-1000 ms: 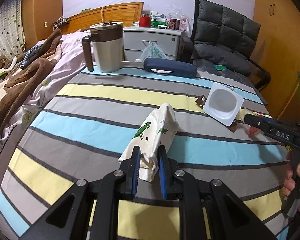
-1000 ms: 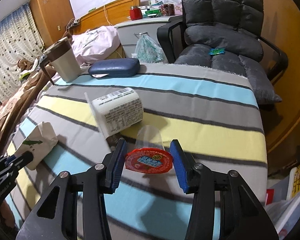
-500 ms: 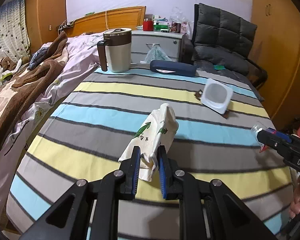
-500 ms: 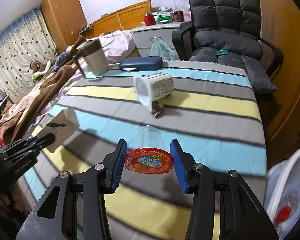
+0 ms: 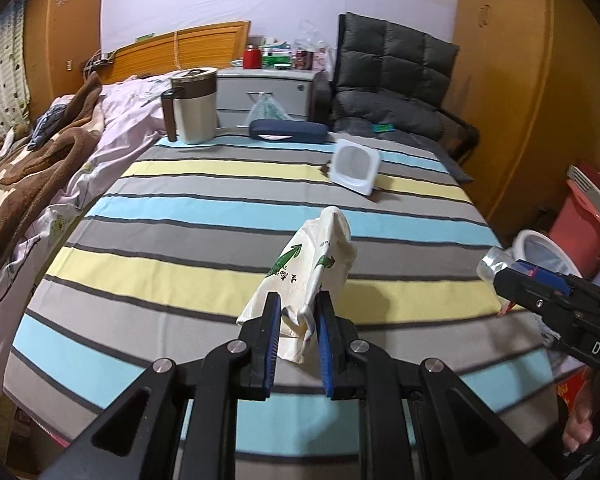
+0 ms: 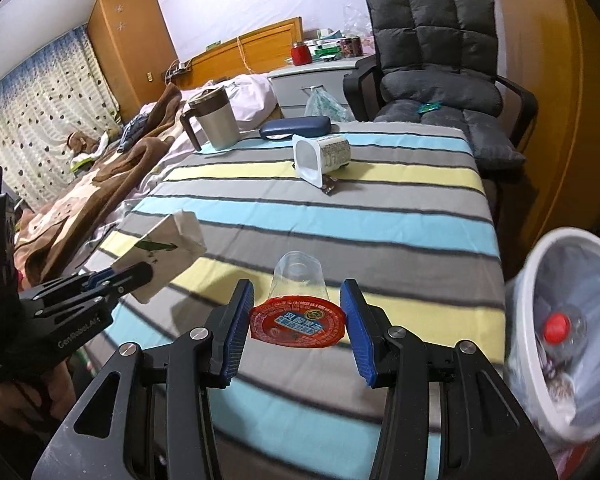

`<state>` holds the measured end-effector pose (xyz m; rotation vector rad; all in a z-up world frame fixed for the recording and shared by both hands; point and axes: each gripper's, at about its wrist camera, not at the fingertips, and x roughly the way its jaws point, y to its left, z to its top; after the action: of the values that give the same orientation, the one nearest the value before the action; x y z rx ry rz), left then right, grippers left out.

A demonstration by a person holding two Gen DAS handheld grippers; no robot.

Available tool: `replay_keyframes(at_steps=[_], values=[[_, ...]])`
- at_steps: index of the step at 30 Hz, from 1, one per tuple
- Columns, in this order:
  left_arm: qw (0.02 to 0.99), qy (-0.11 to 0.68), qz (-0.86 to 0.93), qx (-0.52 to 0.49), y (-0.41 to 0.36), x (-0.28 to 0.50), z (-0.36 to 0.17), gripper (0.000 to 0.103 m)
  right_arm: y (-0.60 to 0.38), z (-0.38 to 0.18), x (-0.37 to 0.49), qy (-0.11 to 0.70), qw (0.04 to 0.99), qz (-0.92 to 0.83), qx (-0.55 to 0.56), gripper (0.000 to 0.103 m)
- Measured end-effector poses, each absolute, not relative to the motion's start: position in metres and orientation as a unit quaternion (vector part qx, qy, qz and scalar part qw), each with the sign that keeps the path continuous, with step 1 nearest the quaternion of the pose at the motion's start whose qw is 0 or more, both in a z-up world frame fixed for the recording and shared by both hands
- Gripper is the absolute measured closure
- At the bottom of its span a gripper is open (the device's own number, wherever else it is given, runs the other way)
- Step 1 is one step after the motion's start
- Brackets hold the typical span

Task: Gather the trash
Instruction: 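Carry the paper bag and red lid toward the white bin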

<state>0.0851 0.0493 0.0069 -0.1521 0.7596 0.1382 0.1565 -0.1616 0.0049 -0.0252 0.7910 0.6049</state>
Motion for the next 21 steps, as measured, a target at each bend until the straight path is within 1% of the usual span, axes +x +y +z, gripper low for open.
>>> replay_keyframes(at_steps=[13, 21], values=[[0.928, 0.366, 0.021, -0.061, 0.014, 0.063, 0.016, 0.085, -0.176, 0.005, 0.135, 0.371, 0.890, 0.265, 0.007, 0.056], [0.928, 0.369, 0.002, -0.053, -0.002, 0.067, 0.017, 0.085, -0.188, 0.004, 0.132, 0.364, 0.896, 0.254, 0.017, 0.056]])
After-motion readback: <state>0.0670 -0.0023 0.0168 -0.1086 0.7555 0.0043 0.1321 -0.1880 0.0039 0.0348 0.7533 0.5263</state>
